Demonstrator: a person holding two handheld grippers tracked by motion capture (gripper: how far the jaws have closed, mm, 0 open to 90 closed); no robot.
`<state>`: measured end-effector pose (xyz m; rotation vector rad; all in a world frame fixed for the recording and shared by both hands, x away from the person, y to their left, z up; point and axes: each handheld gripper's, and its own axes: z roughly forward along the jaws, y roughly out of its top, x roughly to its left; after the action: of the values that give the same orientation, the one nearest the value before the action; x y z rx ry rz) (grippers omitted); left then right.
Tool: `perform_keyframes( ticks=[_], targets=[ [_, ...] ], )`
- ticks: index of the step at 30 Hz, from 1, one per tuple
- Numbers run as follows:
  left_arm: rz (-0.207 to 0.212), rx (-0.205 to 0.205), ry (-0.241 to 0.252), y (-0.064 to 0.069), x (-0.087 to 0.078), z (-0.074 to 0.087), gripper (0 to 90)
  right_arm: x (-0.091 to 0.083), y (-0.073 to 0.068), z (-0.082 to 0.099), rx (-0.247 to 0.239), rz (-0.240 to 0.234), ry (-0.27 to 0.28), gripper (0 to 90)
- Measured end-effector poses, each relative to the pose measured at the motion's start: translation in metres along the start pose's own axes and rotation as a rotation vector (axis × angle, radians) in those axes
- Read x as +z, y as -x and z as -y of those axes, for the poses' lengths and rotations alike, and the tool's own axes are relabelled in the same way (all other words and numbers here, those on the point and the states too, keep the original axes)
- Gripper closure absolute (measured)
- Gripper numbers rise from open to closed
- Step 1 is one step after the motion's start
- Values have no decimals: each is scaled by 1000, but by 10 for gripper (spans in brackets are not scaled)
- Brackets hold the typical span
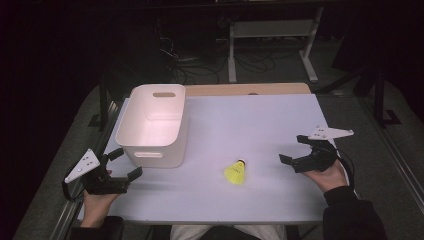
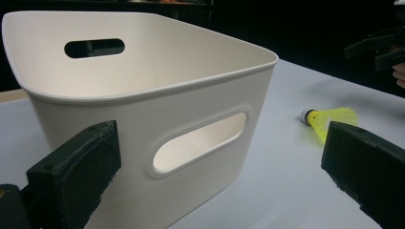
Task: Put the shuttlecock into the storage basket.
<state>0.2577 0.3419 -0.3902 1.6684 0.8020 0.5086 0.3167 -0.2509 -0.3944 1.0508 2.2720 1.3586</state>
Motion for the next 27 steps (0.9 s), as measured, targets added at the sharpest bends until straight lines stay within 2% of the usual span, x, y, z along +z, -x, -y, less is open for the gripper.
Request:
perform_keyframes(
  ticks=[27],
  targets=[
    [-3, -1, -3, 0, 0, 0, 0, 19, -20, -17, -81, -71, -58, 0]
  ],
)
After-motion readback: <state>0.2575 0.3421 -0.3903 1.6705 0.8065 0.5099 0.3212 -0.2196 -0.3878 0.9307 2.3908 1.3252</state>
